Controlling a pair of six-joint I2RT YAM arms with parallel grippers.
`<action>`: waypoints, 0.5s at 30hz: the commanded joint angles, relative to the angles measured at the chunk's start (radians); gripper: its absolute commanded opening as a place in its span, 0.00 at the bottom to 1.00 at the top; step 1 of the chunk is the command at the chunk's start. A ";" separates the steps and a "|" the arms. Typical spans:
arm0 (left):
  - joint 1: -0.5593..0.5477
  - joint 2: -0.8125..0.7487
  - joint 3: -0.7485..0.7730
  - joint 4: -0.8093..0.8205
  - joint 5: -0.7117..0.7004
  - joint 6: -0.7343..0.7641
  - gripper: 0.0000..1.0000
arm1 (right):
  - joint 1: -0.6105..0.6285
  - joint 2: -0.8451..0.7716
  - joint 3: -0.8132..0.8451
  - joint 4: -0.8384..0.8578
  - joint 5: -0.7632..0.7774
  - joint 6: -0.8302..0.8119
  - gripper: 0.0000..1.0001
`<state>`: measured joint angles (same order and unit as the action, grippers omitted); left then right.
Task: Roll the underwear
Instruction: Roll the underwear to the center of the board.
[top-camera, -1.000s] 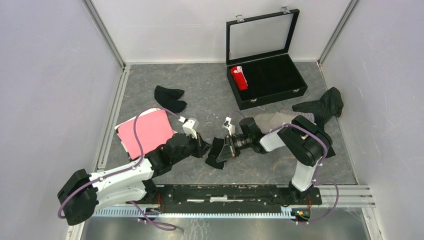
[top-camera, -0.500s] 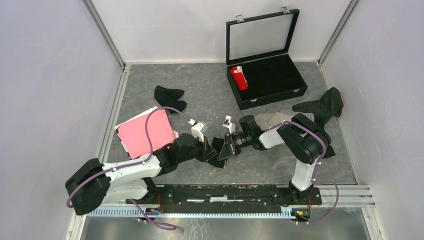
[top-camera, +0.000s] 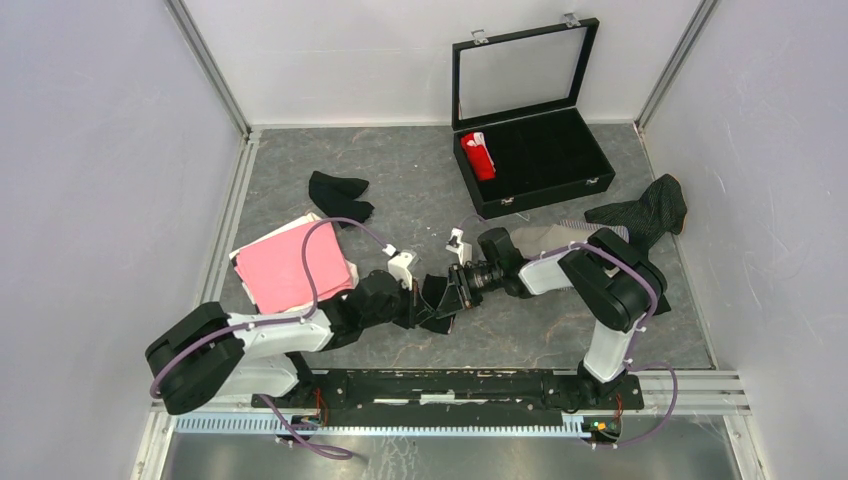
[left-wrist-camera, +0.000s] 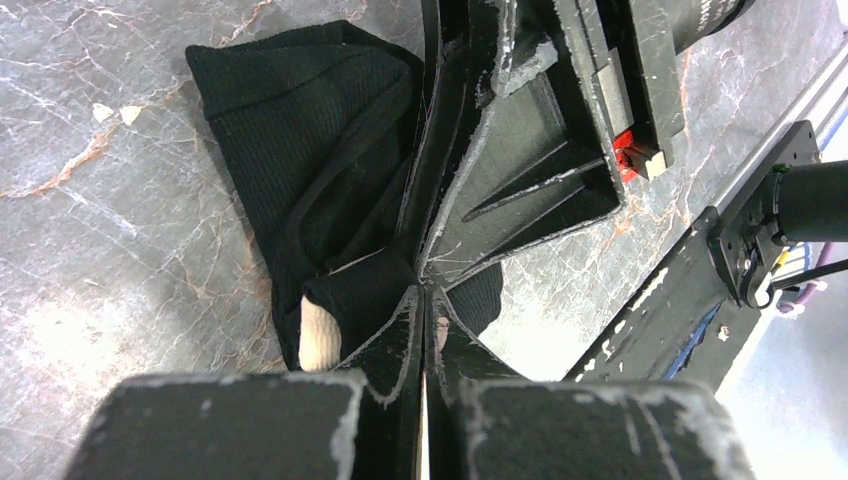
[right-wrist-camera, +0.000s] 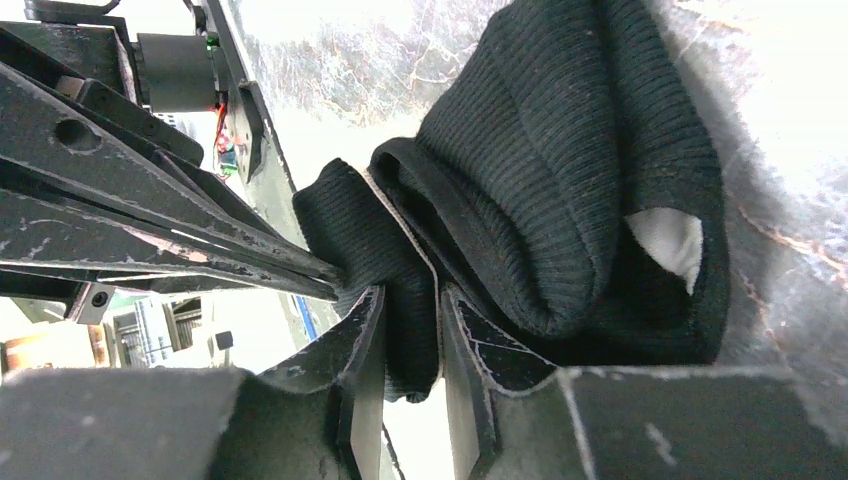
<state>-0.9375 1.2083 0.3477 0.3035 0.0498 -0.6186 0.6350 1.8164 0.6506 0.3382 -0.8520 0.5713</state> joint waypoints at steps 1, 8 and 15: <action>-0.003 0.042 -0.003 0.020 -0.045 0.036 0.02 | -0.014 0.029 -0.023 -0.118 0.307 -0.115 0.32; -0.002 0.073 0.027 -0.120 -0.217 -0.033 0.02 | -0.012 -0.050 -0.029 -0.133 0.318 -0.120 0.42; -0.003 0.103 -0.007 -0.093 -0.216 -0.068 0.02 | 0.002 -0.157 -0.021 -0.143 0.306 -0.131 0.63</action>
<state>-0.9401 1.2629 0.3767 0.3016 -0.1062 -0.6529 0.6392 1.6962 0.6460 0.2882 -0.6994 0.5198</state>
